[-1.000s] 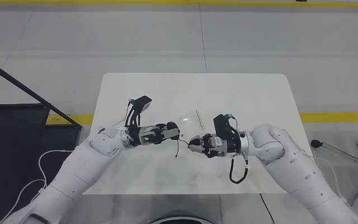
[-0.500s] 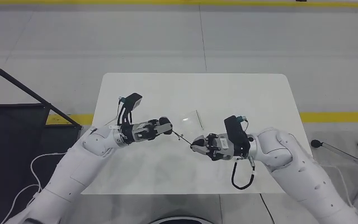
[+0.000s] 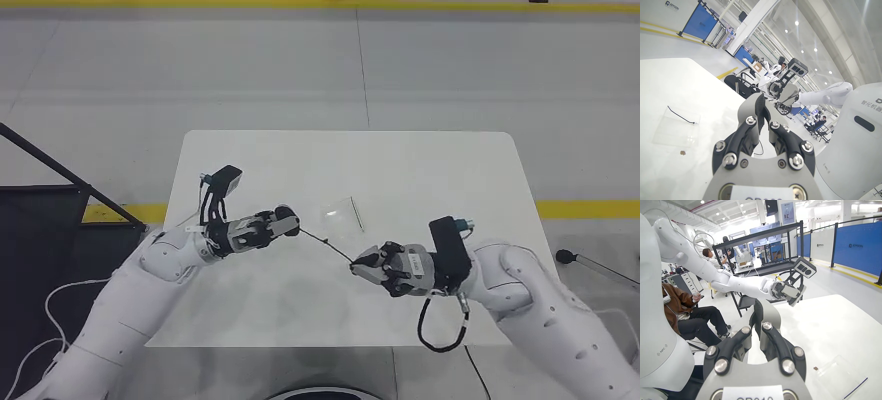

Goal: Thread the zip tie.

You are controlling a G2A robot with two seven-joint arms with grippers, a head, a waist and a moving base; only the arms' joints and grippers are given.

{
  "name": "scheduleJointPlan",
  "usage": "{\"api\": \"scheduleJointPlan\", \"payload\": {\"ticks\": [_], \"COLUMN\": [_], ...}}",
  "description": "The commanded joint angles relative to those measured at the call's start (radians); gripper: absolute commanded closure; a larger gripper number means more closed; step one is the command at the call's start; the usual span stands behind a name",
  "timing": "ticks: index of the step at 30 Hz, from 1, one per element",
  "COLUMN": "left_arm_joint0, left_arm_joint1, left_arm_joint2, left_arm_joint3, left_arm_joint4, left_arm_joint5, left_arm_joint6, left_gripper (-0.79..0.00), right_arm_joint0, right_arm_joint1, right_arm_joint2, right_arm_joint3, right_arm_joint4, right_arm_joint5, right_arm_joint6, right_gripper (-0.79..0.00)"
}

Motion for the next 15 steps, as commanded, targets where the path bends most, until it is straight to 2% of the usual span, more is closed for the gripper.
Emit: {"api": "scheduleJointPlan", "payload": {"ticks": [1, 10, 15], "left_arm_joint0": [0.005, 0.018, 0.020], "left_arm_joint1": [0.000, -0.001, -0.003], "left_arm_joint2": [-0.007, -0.024, -0.026], "left_arm_joint3": [-0.002, -0.008, -0.012], "left_arm_joint4": [0.001, 0.005, 0.005], "left_arm_joint5": [0.000, 0.000, 0.000], "left_arm_joint6": [0.000, -0.004, -0.009], "left_gripper": [0.000, 0.000, 0.000], "right_arm_joint0": [0.004, 0.071, 0.142], "right_arm_joint1": [0.013, 0.084, 0.113], "right_arm_joint2": [-0.016, -0.158, -0.262], "right_arm_joint3": [-0.001, 0.038, 0.088], "right_arm_joint4": [-0.051, -0.333, -0.450], "right_arm_joint5": [0.000, 0.000, 0.000], "right_arm_joint6": [-0.078, -0.477, -0.635], "right_gripper": [0.000, 0.000, 0.000]}}
